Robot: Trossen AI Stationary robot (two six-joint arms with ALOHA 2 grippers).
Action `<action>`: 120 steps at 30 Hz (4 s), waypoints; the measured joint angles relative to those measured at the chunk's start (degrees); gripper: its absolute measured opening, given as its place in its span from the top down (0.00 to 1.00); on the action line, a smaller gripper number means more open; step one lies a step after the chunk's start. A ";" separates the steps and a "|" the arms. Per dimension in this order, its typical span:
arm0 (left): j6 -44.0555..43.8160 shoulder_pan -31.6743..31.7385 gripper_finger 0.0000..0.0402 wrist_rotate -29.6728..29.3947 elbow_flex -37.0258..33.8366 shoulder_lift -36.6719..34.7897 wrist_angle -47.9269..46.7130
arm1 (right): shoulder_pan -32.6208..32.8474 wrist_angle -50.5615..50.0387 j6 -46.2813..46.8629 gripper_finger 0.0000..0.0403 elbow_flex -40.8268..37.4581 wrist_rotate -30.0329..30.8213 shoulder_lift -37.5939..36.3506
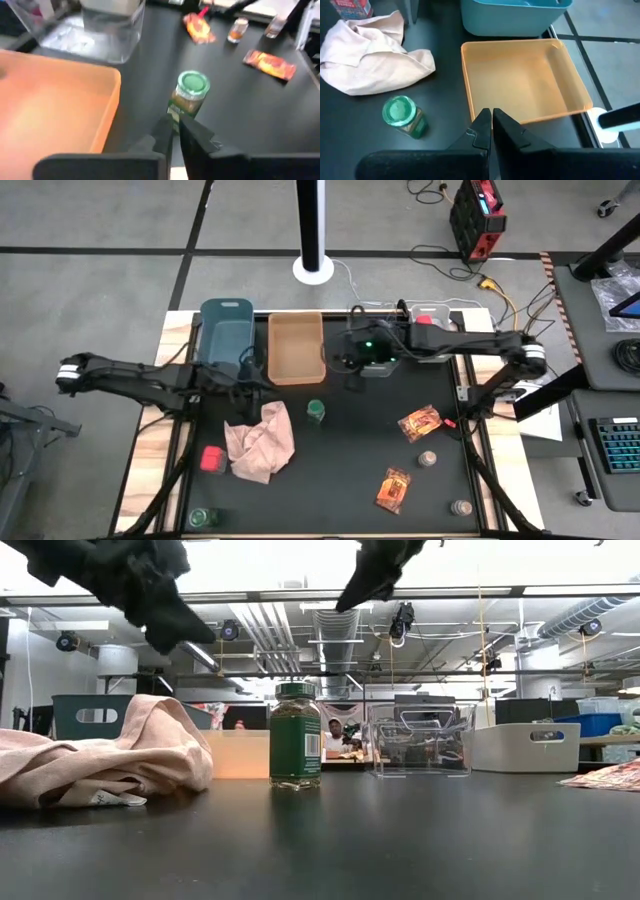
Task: Sort spices by type
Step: Adjust the bins, then put the top orange seasoning pack into the blue bin
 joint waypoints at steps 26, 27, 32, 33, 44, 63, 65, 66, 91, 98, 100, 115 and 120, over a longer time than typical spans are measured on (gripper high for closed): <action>0.91 3.58 1.00 -9.64 5.55 27.40 -4.86 | 0.46 6.80 -0.09 0.98 -7.50 0.09 -5.46; 1.12 4.24 1.00 -9.75 5.57 27.80 -5.03 | 0.46 6.86 -0.09 0.98 -7.50 0.11 -5.46; 2.63 7.46 1.00 -9.86 5.57 28.39 -4.90 | 0.46 6.82 -0.09 0.98 -7.50 0.10 -5.46; 2.93 8.10 1.00 -9.85 5.50 28.41 -5.00 | 0.46 6.84 -0.09 0.98 -7.50 0.09 -5.46; 6.39 12.32 1.00 -10.59 5.53 27.98 -4.54 | 0.46 6.82 0.16 0.98 -7.67 0.09 -5.46; 6.70 10.49 1.00 -6.07 10.08 26.09 -4.27 | 0.46 3.34 3.01 0.98 -7.96 3.57 -5.46; 7.65 8.78 1.00 -6.07 10.44 24.08 -3.48 | 0.56 1.41 4.65 0.98 -7.98 5.71 -5.48; 8.25 7.76 1.00 -6.05 10.58 22.79 -3.05 | 0.59 0.31 5.74 0.98 -7.98 6.92 -5.48; 20.35 -6.65 1.00 -6.46 8.17 3.82 6.21 | 19.13 -15.85 26.95 0.98 -7.99 8.96 -5.96; 20.33 -6.65 1.00 -6.55 8.26 4.85 6.48 | 22.75 -20.47 34.52 0.98 -7.99 8.80 -5.96; 20.33 -6.65 1.00 -6.55 8.24 5.54 6.49 | 23.63 -21.98 36.58 0.98 -7.98 8.64 -5.96; 19.12 -6.61 1.00 -6.68 8.26 8.01 7.19 | 25.58 -43.80 59.56 0.94 -8.66 5.80 -5.10; 20.61 -6.59 1.00 -6.72 8.26 7.88 8.34 | 25.16 -45.01 44.65 0.84 -13.01 5.64 -4.89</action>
